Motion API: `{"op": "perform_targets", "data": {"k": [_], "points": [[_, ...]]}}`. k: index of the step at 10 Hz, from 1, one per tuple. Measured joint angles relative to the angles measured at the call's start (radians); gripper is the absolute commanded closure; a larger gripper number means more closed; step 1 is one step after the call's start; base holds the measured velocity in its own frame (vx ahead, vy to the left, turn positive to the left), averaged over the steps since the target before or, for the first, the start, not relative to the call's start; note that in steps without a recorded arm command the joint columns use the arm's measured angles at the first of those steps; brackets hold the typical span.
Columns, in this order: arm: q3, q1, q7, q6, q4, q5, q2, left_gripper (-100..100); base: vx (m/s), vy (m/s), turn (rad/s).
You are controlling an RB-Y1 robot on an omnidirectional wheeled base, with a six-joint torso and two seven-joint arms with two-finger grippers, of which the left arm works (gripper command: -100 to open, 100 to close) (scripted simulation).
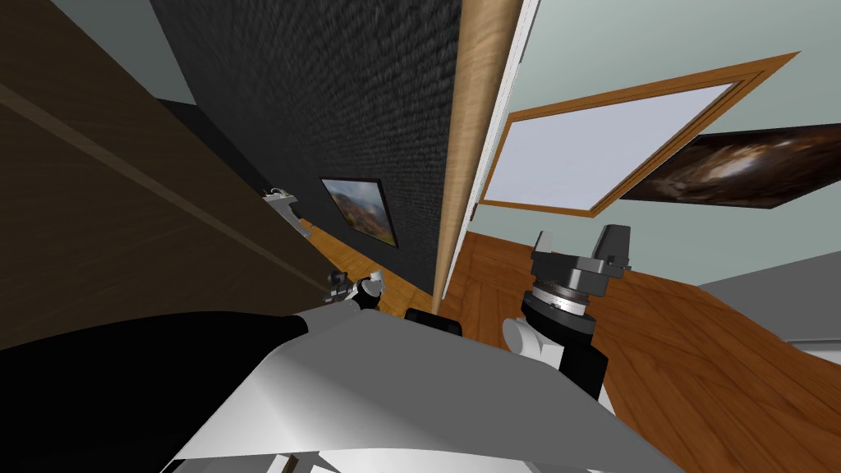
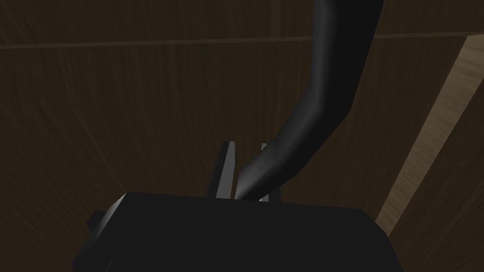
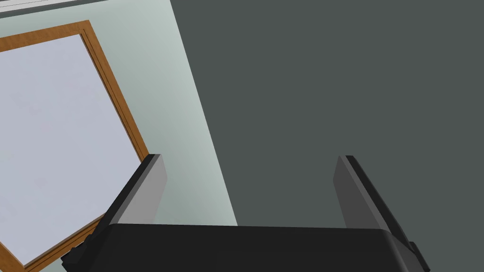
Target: Push the door open
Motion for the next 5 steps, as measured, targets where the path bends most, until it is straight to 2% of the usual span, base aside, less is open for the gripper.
{"op": "perform_targets", "data": {"k": [1,2,4,5], "points": [[-0.001,0.007,-0.014,0.009,-0.039,-0.001,-0.019,100,0.000,0.000,0.000],[-0.001,0.006,-0.016,0.010,-0.037,-0.001,-0.018,100,0.000,0.013,0.009],[0.017,0.012,-0.020,0.006,-0.049,0.013,-0.004,100,0.000,0.026,0.020],[0.020,0.011,-0.014,0.000,-0.035,0.014,0.008,100,0.000,0.017,0.013]]}}
